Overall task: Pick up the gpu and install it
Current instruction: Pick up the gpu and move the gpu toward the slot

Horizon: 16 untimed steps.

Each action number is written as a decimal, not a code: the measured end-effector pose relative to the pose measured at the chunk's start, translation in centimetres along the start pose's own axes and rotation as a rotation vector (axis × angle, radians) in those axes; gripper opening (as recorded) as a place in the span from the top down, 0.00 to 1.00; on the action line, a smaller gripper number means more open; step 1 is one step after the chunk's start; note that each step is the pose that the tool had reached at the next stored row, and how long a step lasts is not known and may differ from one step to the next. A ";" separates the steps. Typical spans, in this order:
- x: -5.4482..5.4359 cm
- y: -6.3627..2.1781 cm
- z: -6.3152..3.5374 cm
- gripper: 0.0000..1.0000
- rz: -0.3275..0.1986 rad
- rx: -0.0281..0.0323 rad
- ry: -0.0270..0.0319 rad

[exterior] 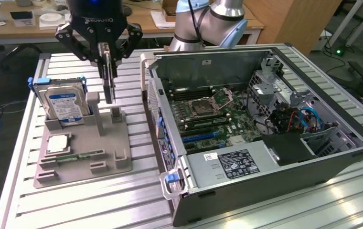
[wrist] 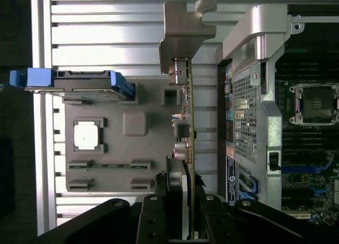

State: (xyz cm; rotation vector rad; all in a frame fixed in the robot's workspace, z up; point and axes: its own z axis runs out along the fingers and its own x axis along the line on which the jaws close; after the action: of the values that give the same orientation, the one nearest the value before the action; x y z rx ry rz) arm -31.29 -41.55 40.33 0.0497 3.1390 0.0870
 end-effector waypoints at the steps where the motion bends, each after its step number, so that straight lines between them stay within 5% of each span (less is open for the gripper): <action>1: -0.3 0.01 -0.01 0.72 0.000 0.0001 0.0001; 16: -4.2 0.14 0.01 0.72 0.000 0.0000 0.0001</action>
State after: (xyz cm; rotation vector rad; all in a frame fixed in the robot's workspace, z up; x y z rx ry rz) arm -27.05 -41.54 40.33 0.0499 3.1392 0.0870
